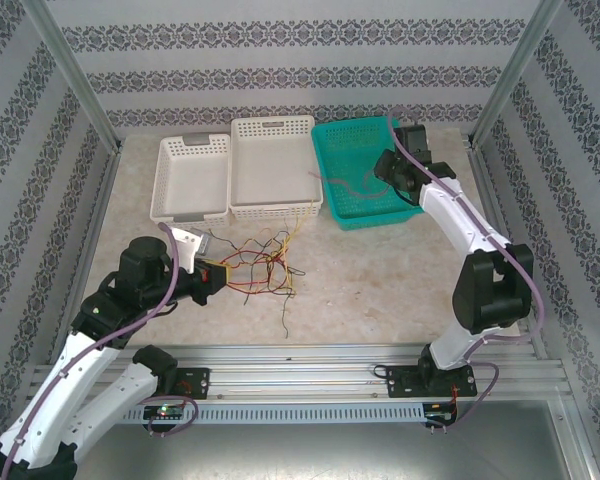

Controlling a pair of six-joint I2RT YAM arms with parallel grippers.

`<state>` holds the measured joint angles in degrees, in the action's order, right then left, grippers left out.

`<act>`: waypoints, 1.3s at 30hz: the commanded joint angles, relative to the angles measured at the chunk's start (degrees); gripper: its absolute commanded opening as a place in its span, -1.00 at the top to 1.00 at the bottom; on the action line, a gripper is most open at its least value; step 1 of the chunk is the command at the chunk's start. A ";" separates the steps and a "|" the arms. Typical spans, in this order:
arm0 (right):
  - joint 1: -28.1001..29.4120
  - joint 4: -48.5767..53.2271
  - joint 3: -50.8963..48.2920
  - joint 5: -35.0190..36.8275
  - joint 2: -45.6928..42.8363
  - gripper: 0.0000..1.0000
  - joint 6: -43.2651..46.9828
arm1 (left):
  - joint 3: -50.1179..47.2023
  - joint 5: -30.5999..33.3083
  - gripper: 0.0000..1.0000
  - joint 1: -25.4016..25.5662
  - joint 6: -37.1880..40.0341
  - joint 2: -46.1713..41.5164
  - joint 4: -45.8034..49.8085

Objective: Untangle the cables

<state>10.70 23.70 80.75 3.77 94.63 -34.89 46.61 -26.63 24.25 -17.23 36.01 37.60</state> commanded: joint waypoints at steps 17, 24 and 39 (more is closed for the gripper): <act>27.20 -20.26 -32.59 -23.25 -33.16 -0.38 -5.27 | 1.01 -1.37 1.00 2.71 -8.16 4.33 -10.66; 34.79 -22.75 -37.57 -16.69 -32.35 -0.34 -4.10 | 0.38 2.13 1.00 7.04 -9.57 5.93 -13.87; 39.62 -21.12 -33.77 -5.51 -22.30 0.28 -3.06 | 2.11 9.61 1.00 16.15 -8.43 9.52 -15.85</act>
<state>49.78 1.93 44.31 -5.58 71.00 -38.46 46.63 -19.20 39.27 -26.00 45.76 26.06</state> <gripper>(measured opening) 0.379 0.074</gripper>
